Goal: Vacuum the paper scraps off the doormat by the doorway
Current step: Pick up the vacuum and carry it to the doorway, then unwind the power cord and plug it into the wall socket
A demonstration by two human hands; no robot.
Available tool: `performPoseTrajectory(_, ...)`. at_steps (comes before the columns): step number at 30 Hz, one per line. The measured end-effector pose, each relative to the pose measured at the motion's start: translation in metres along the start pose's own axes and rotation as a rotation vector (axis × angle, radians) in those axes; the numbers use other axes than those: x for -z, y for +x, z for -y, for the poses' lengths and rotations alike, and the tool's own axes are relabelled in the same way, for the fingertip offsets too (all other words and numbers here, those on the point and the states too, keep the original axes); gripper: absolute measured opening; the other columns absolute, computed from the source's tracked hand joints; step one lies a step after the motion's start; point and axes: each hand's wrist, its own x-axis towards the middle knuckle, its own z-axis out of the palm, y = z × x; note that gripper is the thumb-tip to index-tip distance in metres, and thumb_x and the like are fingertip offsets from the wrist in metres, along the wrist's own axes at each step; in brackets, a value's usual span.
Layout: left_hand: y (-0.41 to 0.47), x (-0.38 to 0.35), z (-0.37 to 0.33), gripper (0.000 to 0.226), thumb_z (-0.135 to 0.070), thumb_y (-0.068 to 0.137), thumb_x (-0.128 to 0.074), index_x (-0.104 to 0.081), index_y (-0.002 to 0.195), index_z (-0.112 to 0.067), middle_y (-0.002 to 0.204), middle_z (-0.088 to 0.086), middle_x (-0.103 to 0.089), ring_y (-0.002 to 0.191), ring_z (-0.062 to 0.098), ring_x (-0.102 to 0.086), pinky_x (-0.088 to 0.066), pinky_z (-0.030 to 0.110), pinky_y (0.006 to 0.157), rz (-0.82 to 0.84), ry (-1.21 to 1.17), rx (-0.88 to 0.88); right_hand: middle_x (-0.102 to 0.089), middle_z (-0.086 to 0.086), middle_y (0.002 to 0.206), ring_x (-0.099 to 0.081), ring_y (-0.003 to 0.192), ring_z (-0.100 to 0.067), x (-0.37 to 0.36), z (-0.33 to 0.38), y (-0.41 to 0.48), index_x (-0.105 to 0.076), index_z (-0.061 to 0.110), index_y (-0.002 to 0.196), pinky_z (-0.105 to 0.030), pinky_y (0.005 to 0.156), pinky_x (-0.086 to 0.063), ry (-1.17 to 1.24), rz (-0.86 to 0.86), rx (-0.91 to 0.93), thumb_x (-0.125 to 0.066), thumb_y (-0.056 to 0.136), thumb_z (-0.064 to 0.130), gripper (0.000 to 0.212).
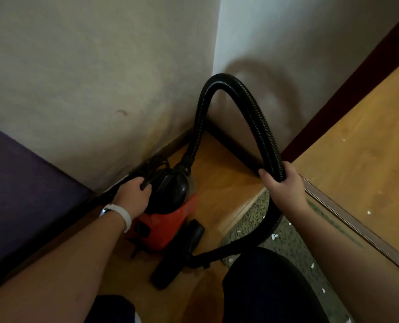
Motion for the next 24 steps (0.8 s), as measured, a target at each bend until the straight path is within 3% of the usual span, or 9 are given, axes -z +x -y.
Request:
performPoseTrajectory(3,-0.008,0.015,0.009,0.033,-0.029,0.098,-0.055,-0.058,0.076,-0.004,0.073,0.014,-0.063,0.066,0.028,-0.062,-0.048,0.036,0.059,-0.013,-0.011,-0.003,-0.057,0.013,0.091,-0.057,0.078,-0.004,-0.003,0.016,-0.008,-0.051,0.021,0.12,-0.029,0.064,-0.05,-0.002,-0.055,0.047,-0.069,0.091,0.036,0.038)
performPoseTrajectory(5,-0.016,0.023,0.006,0.033,-0.028,0.098,-0.055,-0.06,0.079,-0.002,0.075,0.014,-0.062,0.066,0.025,-0.059,-0.039,0.031,0.052,-0.039,0.008,-0.017,-0.054,0.015,0.099,-0.055,0.082,-0.003,-0.005,0.025,-0.012,-0.047,0.018,0.132,-0.027,0.069,-0.047,-0.02,-0.097,0.084,-0.069,0.091,0.036,0.05)
performPoseTrajectory(9,-0.031,0.036,-0.003,0.033,-0.033,0.099,-0.055,-0.06,0.078,-0.008,0.074,0.009,-0.061,0.066,0.02,-0.056,-0.034,0.03,0.053,-0.055,0.038,-0.024,-0.045,0.004,0.125,-0.048,0.11,-0.012,-0.011,0.042,-0.021,-0.045,0.015,0.135,-0.031,0.092,-0.046,-0.103,-0.178,0.236,-0.072,0.088,0.032,0.057)
performPoseTrajectory(13,-0.052,0.047,-0.011,0.033,-0.037,0.099,-0.053,-0.058,0.074,-0.016,0.068,0.005,-0.059,0.063,0.02,-0.056,-0.033,0.031,0.051,-0.082,0.037,-0.037,-0.038,-0.01,0.139,-0.038,0.131,-0.028,-0.022,0.049,-0.031,-0.052,0.008,0.132,-0.044,0.108,-0.037,-0.269,-0.184,0.555,-0.075,0.085,0.024,0.055)
performPoseTrajectory(16,-0.07,0.058,-0.011,0.032,-0.036,0.098,-0.055,-0.059,0.073,-0.017,0.067,0.004,-0.059,0.061,0.018,-0.056,-0.033,0.03,0.05,-0.116,0.045,-0.042,-0.041,-0.003,0.138,-0.034,0.135,-0.025,-0.037,0.056,-0.037,-0.054,0.012,0.132,-0.054,0.114,-0.032,-0.291,0.013,0.656,-0.069,0.088,0.029,0.049)
performPoseTrajectory(18,-0.083,0.067,-0.007,0.032,-0.035,0.098,-0.056,-0.062,0.077,-0.012,0.068,0.008,-0.062,0.06,0.019,-0.057,-0.037,0.03,0.05,-0.131,0.035,-0.02,-0.045,0.002,0.133,-0.04,0.132,-0.021,-0.052,0.066,-0.043,-0.055,0.013,0.131,-0.045,0.113,-0.036,-0.291,0.188,0.655,-0.067,0.089,0.032,0.046)
performPoseTrajectory(21,-0.097,0.079,0.005,0.033,-0.036,0.095,-0.06,-0.062,0.077,-0.008,0.071,0.013,-0.066,0.061,0.025,-0.061,-0.046,0.034,0.052,-0.177,-0.047,0.049,-0.042,0.012,0.121,-0.046,0.121,-0.012,-0.083,0.079,-0.055,-0.056,0.017,0.129,-0.021,0.098,-0.035,-0.304,0.422,0.642,-0.067,0.091,0.033,0.042)
performPoseTrajectory(24,-0.107,0.088,0.016,0.031,-0.036,0.094,-0.063,-0.063,0.075,-0.011,0.072,0.011,-0.07,0.067,0.028,-0.069,-0.06,0.046,0.062,-0.221,-0.217,0.117,-0.048,0.009,0.123,-0.05,0.113,-0.008,-0.12,0.087,-0.07,-0.054,0.021,0.131,-0.02,0.093,-0.04,-0.305,0.595,0.648,-0.065,0.093,0.038,0.043)
